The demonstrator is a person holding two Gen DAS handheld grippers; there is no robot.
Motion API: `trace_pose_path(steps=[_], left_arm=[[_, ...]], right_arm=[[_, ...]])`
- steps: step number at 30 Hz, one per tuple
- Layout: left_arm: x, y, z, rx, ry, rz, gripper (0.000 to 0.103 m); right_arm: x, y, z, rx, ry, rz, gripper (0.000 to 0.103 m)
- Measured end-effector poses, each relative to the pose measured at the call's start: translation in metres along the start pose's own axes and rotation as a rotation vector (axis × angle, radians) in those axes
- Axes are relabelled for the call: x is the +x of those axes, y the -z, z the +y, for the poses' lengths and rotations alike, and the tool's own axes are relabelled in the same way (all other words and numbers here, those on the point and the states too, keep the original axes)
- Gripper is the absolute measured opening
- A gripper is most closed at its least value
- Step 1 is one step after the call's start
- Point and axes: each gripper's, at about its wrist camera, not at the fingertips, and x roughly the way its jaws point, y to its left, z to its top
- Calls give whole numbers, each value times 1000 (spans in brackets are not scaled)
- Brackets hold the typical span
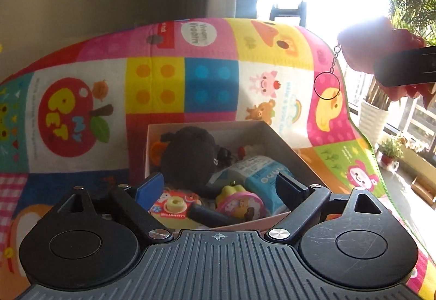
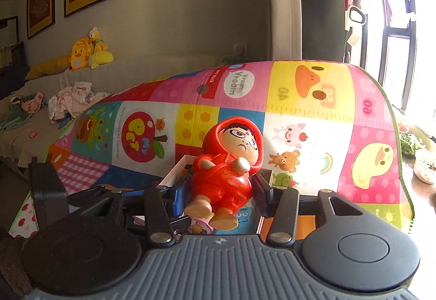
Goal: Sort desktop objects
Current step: 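Drop the black stick into the pink box with the left tool while the right tool lifts the doll, then lower the red doll into the pink box and open the right tool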
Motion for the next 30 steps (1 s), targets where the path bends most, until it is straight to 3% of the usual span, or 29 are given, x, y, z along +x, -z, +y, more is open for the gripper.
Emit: trace_pose_path(steps=[5, 9, 12, 16, 18, 21, 30], left_arm=[[-33, 34, 25, -79, -50, -21, 98], [-47, 63, 45, -166, -68, 5, 99], [-48, 74, 57, -202, -70, 21, 99], [-48, 77, 71, -266, -54, 16, 99], [-48, 78, 75, -282, -50, 15, 99], [-49, 80, 80, -306, -49, 17, 99], [-46, 80, 83, -320, -73, 41, 101]], right_arm=[[36, -10, -6, 55, -11, 49, 48], [86, -17, -11, 208, -37, 129, 48], [129, -10, -15, 346, -41, 190, 48], [176, 8, -16, 469, 30, 225, 48], [196, 18, -16, 515, 6, 284, 51], [197, 27, -14, 528, -15, 295, 65], [161, 29, -39, 495, 92, 189, 65]])
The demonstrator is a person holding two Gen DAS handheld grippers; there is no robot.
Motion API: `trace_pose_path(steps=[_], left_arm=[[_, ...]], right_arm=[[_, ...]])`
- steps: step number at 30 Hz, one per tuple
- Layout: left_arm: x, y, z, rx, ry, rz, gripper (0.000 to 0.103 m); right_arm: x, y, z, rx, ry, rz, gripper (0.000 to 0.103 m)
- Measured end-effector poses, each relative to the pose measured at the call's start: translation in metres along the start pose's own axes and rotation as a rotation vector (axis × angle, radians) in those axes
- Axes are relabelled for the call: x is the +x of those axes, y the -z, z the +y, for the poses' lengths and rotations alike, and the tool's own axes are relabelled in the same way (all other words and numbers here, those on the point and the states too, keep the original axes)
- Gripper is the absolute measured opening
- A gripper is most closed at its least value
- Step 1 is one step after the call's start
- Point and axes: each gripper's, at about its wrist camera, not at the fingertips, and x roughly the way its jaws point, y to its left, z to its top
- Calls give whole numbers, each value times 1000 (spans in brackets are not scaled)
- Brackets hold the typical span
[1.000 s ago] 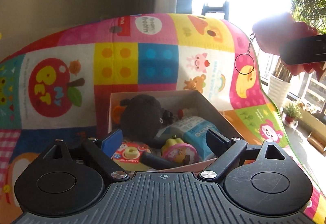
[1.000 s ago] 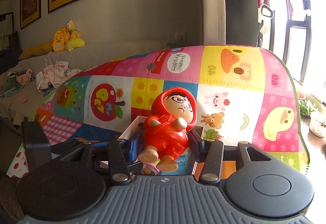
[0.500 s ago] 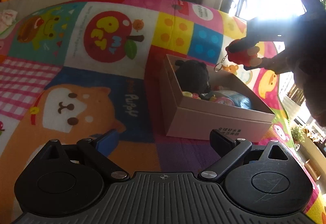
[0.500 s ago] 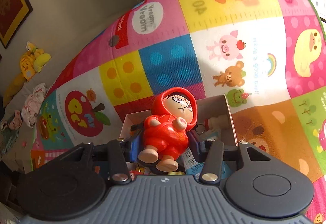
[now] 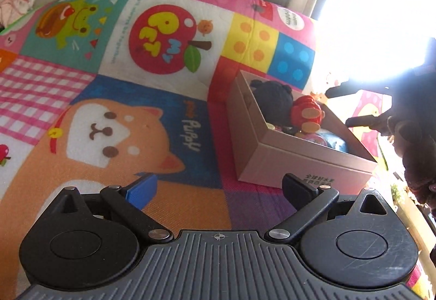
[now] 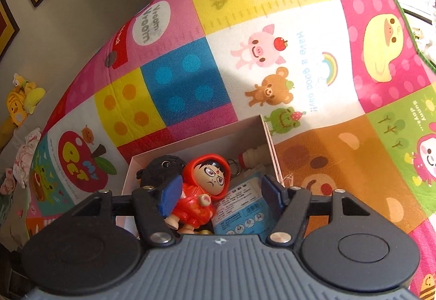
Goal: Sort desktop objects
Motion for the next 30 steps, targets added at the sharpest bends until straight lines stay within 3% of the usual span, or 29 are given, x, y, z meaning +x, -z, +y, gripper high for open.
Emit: trace_pose_path(steps=[2, 4, 5, 7, 11, 15, 19, 21, 23, 25, 26, 30], left_arm=[[2, 0, -1, 3, -13, 5, 101], [3, 1, -3, 8, -25, 6, 101], [3, 1, -3, 8, -29, 5, 102], [3, 1, -3, 6, -31, 1, 102], [4, 1, 2, -19, -22, 4, 102], [5, 0, 7, -46, -9, 18, 102], [7, 0, 8, -49, -3, 27, 102], [6, 1, 9, -52, -1, 26, 102], [6, 1, 9, -55, -1, 26, 103], [5, 1, 9, -55, -3, 25, 103], [4, 1, 9, -53, -11, 24, 103], [-20, 6, 1, 51, -88, -7, 103]], right_arm=[[6, -5, 1, 6, -8, 14, 59], [21, -10, 6, 9, -15, 35, 40], [30, -11, 9, 4, 2, 33, 38], [47, -13, 15, -9, 23, 40, 36], [56, -2, 23, -19, -53, 162, 36], [41, 3, 17, -27, -105, 160, 37], [47, -4, 7, -24, -56, 142, 40], [30, -3, 1, 3, -124, 138, 40], [-7, 5, -2, -31, -161, 76, 45], [-48, 19, -7, -70, -149, 10, 66], [-67, 27, -11, -86, -144, -16, 69], [-125, 66, -27, -173, -68, -92, 91]])
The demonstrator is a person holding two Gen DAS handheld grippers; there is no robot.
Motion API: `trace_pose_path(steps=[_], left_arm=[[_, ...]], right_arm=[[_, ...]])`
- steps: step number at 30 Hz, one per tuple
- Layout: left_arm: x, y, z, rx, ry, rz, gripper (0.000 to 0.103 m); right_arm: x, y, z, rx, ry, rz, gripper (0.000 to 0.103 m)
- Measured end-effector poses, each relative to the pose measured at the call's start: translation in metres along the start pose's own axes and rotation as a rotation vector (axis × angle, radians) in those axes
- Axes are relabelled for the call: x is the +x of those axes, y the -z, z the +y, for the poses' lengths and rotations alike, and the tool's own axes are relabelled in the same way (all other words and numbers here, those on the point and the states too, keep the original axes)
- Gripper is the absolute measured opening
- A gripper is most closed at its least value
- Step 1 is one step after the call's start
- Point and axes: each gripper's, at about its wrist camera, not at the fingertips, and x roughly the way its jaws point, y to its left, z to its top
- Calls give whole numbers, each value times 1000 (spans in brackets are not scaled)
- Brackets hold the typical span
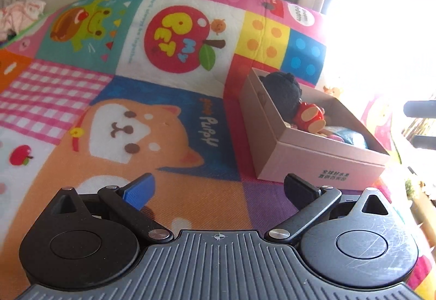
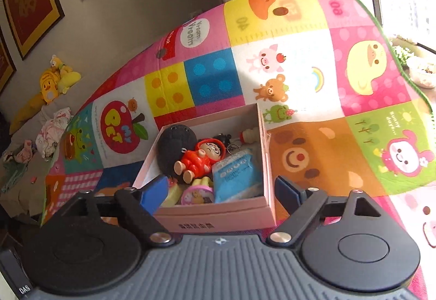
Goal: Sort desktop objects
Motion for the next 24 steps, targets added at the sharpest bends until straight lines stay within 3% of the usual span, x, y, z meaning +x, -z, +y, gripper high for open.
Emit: trace_pose_path(steps=[3, 8, 10, 13, 15, 18, 24], left_arm=[[-28, 12, 0, 37, -30, -26, 103], [-45, 31, 1, 70, -99, 11, 103], [-45, 29, -4, 100, -89, 8, 103], [-37, 31, -19, 241, -93, 1, 103], [-27, 34, -25, 288, -111, 46, 103], [-17, 36, -28, 298, -96, 100, 103], [-11, 36, -21, 233, -90, 129, 103]], right_arm=[[-22, 37, 2, -73, 61, -5, 103], [-13, 96, 19, -150, 39, 106, 103], [-2, 111, 30, -169, 44, 150, 103], [15, 125, 41, -210, 93, 196, 103], [18, 133, 48, -292, 149, 153, 103], [21, 132, 48, -293, 146, 146, 103], [28, 131, 41, -294, 109, 94, 103]])
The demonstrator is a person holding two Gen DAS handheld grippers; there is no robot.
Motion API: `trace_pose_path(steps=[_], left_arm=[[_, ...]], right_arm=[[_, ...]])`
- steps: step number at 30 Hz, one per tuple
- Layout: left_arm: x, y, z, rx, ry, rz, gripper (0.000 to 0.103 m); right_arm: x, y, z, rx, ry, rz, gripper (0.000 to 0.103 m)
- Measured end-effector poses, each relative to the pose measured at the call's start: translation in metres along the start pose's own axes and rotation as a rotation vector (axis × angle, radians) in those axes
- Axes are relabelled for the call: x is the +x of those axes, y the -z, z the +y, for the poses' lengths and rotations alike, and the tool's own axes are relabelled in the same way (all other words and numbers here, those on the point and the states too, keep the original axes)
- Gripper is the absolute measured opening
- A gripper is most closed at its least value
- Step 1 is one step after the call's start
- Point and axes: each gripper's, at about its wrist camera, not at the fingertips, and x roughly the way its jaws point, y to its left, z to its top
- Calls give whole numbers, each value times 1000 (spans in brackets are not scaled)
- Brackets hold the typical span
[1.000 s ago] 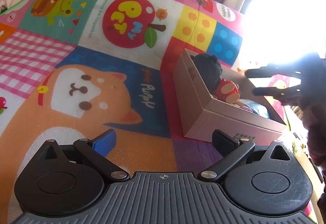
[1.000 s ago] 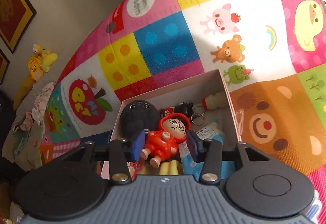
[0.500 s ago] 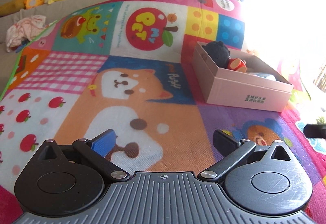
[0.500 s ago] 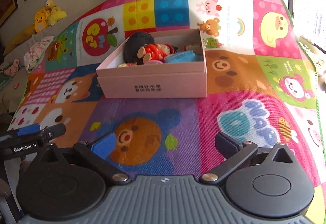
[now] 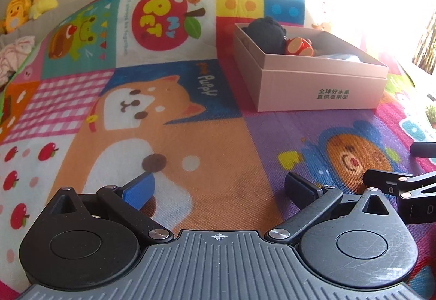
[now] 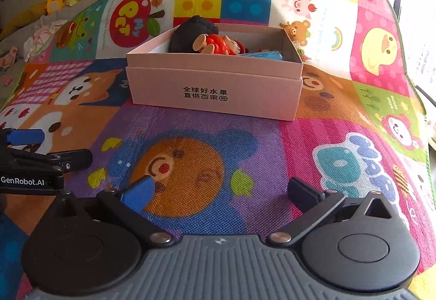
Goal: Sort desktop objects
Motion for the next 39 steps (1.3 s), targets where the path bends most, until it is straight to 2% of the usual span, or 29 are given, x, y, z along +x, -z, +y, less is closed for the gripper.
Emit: trace_pose_path(steps=[39], left_arm=[[0, 0, 1, -2, 4, -1, 103]], right_arm=[[1, 2, 0, 0, 0, -9, 103]])
